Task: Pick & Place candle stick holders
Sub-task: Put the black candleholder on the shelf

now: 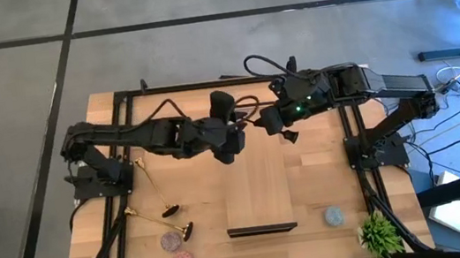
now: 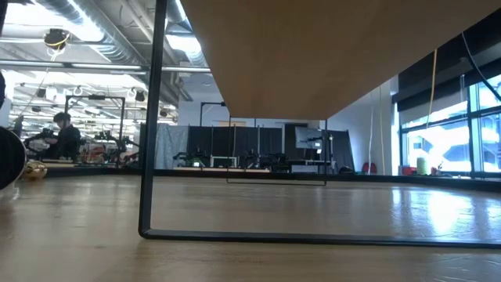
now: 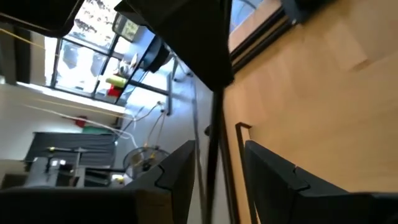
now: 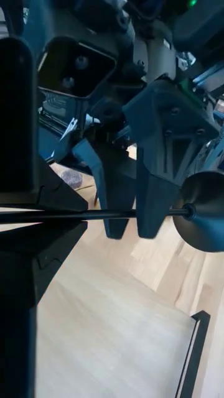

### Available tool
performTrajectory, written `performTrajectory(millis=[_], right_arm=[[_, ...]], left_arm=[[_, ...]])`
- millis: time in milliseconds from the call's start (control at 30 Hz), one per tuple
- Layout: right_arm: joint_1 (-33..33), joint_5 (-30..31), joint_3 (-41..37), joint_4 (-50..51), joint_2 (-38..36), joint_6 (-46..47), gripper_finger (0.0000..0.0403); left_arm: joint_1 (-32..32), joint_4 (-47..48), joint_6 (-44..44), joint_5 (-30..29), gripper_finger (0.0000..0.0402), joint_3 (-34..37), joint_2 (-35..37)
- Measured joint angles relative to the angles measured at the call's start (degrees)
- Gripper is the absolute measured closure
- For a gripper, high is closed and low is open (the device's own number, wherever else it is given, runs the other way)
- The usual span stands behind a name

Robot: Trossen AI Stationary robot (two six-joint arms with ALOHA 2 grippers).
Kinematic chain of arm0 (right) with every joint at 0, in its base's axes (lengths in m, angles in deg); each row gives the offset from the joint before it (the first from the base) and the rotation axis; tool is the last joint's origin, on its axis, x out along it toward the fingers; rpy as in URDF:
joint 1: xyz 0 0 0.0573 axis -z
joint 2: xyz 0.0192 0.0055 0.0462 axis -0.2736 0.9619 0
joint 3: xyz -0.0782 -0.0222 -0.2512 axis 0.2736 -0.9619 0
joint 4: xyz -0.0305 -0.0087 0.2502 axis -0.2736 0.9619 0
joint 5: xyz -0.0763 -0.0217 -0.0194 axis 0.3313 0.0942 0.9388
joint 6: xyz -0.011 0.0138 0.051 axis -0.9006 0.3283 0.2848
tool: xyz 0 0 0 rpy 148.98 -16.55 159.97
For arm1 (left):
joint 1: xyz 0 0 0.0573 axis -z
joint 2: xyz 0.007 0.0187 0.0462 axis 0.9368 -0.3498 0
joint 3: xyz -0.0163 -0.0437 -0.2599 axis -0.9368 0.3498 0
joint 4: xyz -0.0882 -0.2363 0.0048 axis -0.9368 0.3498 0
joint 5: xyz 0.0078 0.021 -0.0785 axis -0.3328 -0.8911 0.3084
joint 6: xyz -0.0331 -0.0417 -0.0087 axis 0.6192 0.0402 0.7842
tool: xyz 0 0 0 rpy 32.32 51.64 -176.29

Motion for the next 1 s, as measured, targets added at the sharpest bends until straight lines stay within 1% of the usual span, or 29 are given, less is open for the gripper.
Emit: performTrajectory(millis=[167, 267, 367, 533, 567, 667, 767, 833, 867, 1000], right_arm=[[0.0, 0.1, 0.0, -0.4, 0.6, -0.2, 0.0369], [0.0, 0.3, 0.0, -0.8, 0.8, -0.3, 0.0369], [0.0, 0.9, 0.0, -0.9, 0.9, -0.7, 0.0369], [0.0, 1.9, 0.0, -0.8, 0.9, -1.2, 0.0369], [0.0, 1.8, 0.0, -0.8, 0.9, -1.4, 0.0369], [0.0, 2.3, 0.0, -1.0, 1.0, -3.5, 0.0369], [0.0, 4.2, 0.1, -4.5, 0.8, -6.7, 0.0369], [0.0, 5.4, 0.1, -6.4, 0.4, -9.8, 0.0369], [0.0, 6.1, 0.1, -8.1, 0.4, -11.5, 0.0369], [0.0, 9.4, 0.0, -13.5, -0.5, -19.0, 0.0369]], left_arm=[[-0.1, -2.8, 0.0, -1.6, 0.0271, 0.0, -0.1], [-0.1, -3.5, 0.0, -2.5, 0.0286, 0.0, -0.1], [-0.1, -3.2, 0.7, -2.5, 0.0316, 0.0, -0.1], [-0.1, -1.0, 4.5, -1.6, 0.0384, 0.0, -0.1], [-0.1, -0.5, 5.5, -1.3, 0.0388, 0.0, -0.1], [0.0, 1.0, 9.5, 0.1, 0.0389, 0.0, -0.1], [-0.1, 3.1, 17.3, 1.8, 0.0390, 0.1, -0.1], [-0.2, 4.6, 22.1, 4.0, 0.0390, 0.1, 0.2], [-0.2, 5.3, 24.3, 5.5, 0.0390, 0.1, 0.3], [-0.1, 7.4, 31.9, 14.7, 0.0390, 0.0, 0.4]])
